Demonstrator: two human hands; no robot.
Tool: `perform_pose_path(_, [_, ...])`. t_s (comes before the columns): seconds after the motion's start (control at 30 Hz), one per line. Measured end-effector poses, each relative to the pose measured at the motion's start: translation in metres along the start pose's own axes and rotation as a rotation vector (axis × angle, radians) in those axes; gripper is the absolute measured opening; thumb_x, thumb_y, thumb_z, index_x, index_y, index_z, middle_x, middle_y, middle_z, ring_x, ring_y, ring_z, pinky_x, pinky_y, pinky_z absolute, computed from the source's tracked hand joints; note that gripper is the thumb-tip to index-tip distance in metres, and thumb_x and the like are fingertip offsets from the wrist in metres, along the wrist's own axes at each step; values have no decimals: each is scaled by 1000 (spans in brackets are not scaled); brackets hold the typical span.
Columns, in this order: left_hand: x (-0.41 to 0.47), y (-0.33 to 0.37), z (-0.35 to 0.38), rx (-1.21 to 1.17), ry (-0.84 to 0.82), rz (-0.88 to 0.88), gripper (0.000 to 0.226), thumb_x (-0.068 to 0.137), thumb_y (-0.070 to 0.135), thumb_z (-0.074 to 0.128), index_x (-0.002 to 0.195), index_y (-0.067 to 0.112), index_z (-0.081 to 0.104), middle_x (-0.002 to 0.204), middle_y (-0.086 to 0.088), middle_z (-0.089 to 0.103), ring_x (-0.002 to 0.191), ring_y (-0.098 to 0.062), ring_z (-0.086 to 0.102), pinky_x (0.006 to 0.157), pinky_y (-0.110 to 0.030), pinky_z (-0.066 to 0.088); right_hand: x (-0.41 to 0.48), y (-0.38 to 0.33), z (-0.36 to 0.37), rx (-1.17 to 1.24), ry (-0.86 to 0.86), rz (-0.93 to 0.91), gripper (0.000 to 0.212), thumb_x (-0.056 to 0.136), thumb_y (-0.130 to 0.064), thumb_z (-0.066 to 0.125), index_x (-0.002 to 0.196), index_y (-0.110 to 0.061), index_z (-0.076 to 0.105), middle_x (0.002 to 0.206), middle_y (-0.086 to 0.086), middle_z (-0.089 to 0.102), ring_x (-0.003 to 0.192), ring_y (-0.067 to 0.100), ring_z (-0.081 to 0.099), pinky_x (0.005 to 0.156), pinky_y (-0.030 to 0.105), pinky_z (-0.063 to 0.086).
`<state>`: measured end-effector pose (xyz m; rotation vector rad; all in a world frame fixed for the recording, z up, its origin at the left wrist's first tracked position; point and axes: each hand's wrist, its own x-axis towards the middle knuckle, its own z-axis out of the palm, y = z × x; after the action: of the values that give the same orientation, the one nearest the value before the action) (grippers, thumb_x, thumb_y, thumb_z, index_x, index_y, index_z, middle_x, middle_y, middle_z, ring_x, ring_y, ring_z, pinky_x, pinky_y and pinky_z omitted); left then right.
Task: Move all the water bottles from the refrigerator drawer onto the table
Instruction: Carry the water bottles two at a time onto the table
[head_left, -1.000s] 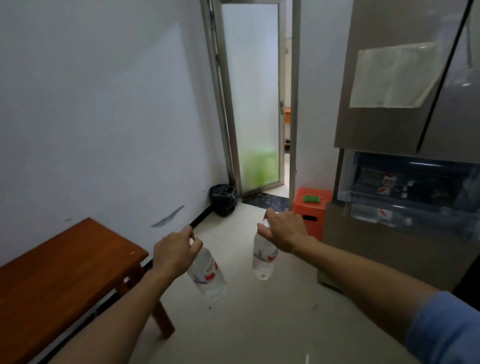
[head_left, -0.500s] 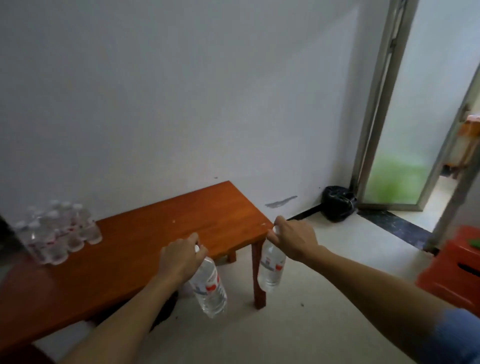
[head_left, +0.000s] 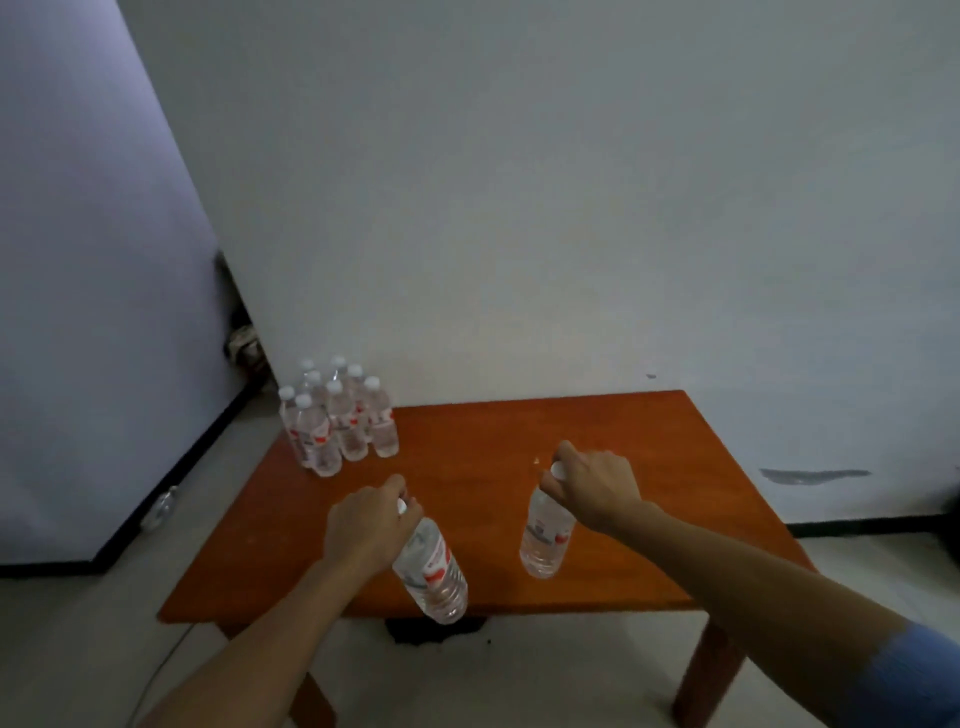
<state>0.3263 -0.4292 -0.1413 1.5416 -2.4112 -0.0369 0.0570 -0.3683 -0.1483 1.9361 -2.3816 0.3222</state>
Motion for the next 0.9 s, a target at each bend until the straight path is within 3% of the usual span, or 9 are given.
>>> perform_pose_path(0.27, [76, -116, 26, -1, -38, -86, 23, 93, 44, 46, 94, 24, 58, 78, 9, 62, 67, -8, 58, 59, -25, 42, 124, -86, 61, -41, -40, -97, 45, 98, -58, 33, 112, -18, 50, 82, -4, 63, 62, 10, 55, 55, 23, 47])
perform_pose_path(0.37, [115, -159, 34, 9, -34, -34, 28, 94, 45, 45, 102, 21, 59, 83, 7, 65, 68, -8, 57, 63, -27, 44, 169, -120, 84, -34, -56, -71, 45, 97, -57, 35, 112, -19, 51, 82, -4, 62, 64, 11, 56, 56, 24, 47])
perform_pose_path(0.5, [170, -204, 35, -27, -44, 53, 27, 96, 42, 46, 113, 24, 56, 93, 4, 67, 70, -8, 50, 63, -25, 36, 223, -159, 102, 18, -65, -3, 42, 97, -55, 38, 114, -19, 51, 86, -5, 62, 68, 11, 60, 61, 24, 53])
perform_pose_path(0.57, [201, -223, 37, -57, -59, 77, 23, 94, 42, 49, 108, 26, 55, 95, 4, 67, 75, -9, 54, 67, -26, 41, 249, -173, 107, 45, -62, 32, 39, 97, -53, 41, 114, -19, 50, 88, -5, 63, 68, 11, 59, 57, 22, 50])
perform_pose_path(0.63, [226, -235, 40, -82, -81, 83, 18, 94, 40, 49, 101, 25, 56, 94, 5, 67, 76, -9, 56, 68, -26, 44, 271, -182, 109, 38, -62, 49, 38, 97, -52, 42, 112, -19, 51, 85, -5, 60, 66, 11, 56, 49, 20, 38])
perform_pose_path(0.73, [257, -246, 48, -80, -75, 94, 19, 97, 37, 46, 103, 23, 57, 94, 5, 66, 75, -8, 56, 63, -21, 43, 307, -188, 115, 49, -50, 60, 38, 98, -50, 41, 114, -18, 52, 84, -4, 60, 64, 12, 54, 46, 21, 29])
perform_pose_path(0.83, [284, -256, 59, -113, -81, 100, 18, 96, 37, 48, 105, 24, 57, 97, 7, 65, 72, -5, 54, 56, -15, 37, 345, -188, 126, 48, -57, 58, 37, 98, -49, 41, 116, -18, 52, 94, 1, 66, 70, 16, 56, 51, 24, 36])
perform_pose_path(0.9, [299, -262, 68, -128, -105, 84, 16, 96, 37, 49, 103, 24, 55, 97, 7, 65, 73, -6, 55, 60, -18, 42, 369, -185, 136, 49, -57, 48, 37, 98, -49, 42, 116, -19, 53, 99, 2, 68, 77, 18, 61, 58, 27, 45])
